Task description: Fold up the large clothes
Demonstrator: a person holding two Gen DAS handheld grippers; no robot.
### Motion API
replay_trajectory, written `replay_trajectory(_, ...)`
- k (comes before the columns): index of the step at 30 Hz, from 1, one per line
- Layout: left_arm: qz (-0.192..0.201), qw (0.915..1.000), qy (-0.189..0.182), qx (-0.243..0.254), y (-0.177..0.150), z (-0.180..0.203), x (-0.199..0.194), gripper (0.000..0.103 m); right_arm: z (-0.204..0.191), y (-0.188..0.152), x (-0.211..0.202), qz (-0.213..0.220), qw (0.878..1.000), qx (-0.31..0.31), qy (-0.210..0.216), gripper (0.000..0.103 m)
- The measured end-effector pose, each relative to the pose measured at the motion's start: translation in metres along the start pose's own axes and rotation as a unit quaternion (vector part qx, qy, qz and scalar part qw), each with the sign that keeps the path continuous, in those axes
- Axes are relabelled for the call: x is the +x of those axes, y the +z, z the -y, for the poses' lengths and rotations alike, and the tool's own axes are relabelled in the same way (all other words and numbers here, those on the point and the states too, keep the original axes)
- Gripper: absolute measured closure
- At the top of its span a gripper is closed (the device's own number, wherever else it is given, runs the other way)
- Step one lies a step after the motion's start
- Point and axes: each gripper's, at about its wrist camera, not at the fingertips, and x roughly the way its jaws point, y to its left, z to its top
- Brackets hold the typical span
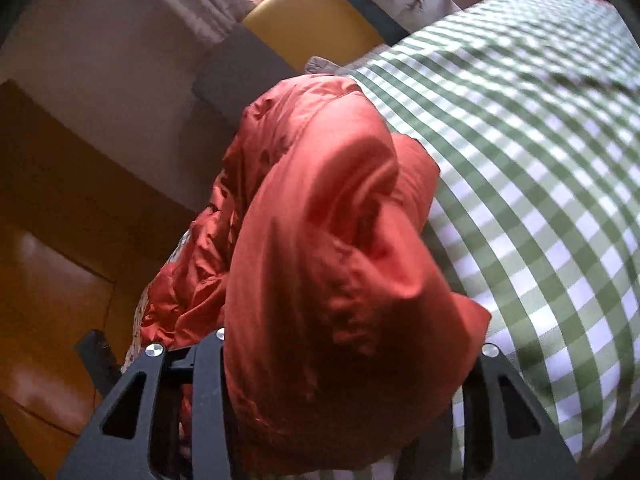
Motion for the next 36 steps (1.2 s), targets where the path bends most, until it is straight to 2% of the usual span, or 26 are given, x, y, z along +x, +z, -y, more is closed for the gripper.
replay_trajectory(4,0.004,1.0000,0.000,-0.001,-0.003,0.001,0.000,0.026,-0.039,0.006,-0.011,0.010,0.999,-0.047,0.012,0.068)
replay_trajectory(8,0.008,1.0000,0.000,-0.004,-0.007,0.001,0.000,0.026,-0.097,0.004,-0.013,0.008,0.992,-0.119,0.041,0.069)
replay_trajectory(13,0.011,0.9999,-0.002,-0.006,-0.010,0.001,-0.001,0.026,-0.136,-0.009,0.000,-0.007,0.985,-0.162,0.053,0.069)
replay_trajectory(17,0.006,0.9996,-0.021,-0.016,-0.006,-0.006,-0.008,0.029,-0.161,-0.018,0.009,-0.015,0.980,-0.191,0.047,0.069)
replay_trajectory(20,0.003,0.9967,-0.063,-0.050,0.001,-0.026,-0.034,0.033,-0.168,-0.018,0.010,-0.015,0.979,-0.199,0.032,0.070)
replay_trajectory(21,0.013,0.9957,-0.070,-0.058,0.001,-0.032,-0.046,0.033,-0.166,-0.016,0.010,-0.015,0.980,-0.195,0.029,0.071)
replay_trajectory(22,0.040,0.9946,-0.069,-0.066,0.002,-0.048,-0.069,0.033,-0.164,-0.015,0.010,-0.016,0.981,-0.191,0.026,0.071)
replay_trajectory(23,0.054,0.9946,-0.055,-0.070,0.002,-0.059,-0.080,0.033,-0.161,-0.012,0.012,-0.016,0.982,-0.188,0.022,0.071)
replay_trajectory(26,0.088,0.9890,0.039,-0.112,-0.005,-0.115,-0.110,0.033,-0.156,-0.010,0.011,-0.013,0.983,-0.181,0.015,0.071)
replay_trajectory(27,0.087,0.9850,0.066,-0.133,-0.009,-0.136,-0.113,0.033,-0.156,-0.009,0.011,-0.012,0.983,-0.182,0.013,0.071)
replay_trajectory(29,0.050,0.9784,0.086,-0.181,-0.022,-0.177,-0.104,0.033,-0.158,-0.010,0.010,-0.011,0.982,-0.186,0.009,0.071)
replay_trajectory(30,0.019,0.9760,0.072,-0.205,-0.029,-0.195,-0.092,0.033,-0.160,-0.012,0.010,-0.010,0.981,-0.191,0.007,0.071)
replay_trajectory(32,0.001,0.9746,0.024,-0.223,-0.039,-0.205,-0.077,0.033,-0.170,-0.016,0.009,-0.008,0.978,-0.207,0.001,0.071)
replay_trajectory(33,-0.006,0.9743,0.004,-0.225,-0.043,-0.206,-0.071,0.036,-0.176,-0.018,0.011,-0.007,0.976,-0.218,-0.001,0.071)
replay_trajectory(34,-0.012,0.9749,-0.022,-0.221,-0.045,-0.203,-0.064,0.050,-0.181,-0.020,0.013,-0.007,0.974,-0.227,-0.004,0.071)
replay_trajectory(35,-0.013,0.9751,-0.037,-0.218,-0.044,-0.199,-0.060,0.057,-0.189,-0.023,0.017,-0.006,0.970,-0.244,-0.012,0.071)
replay_trajectory(36,-0.014,0.9754,-0.043,-0.216,-0.043,-0.196,-0.057,0.058,-0.197,-0.028,0.019,-0.006,0.966,-0.258,-0.017,0.071)
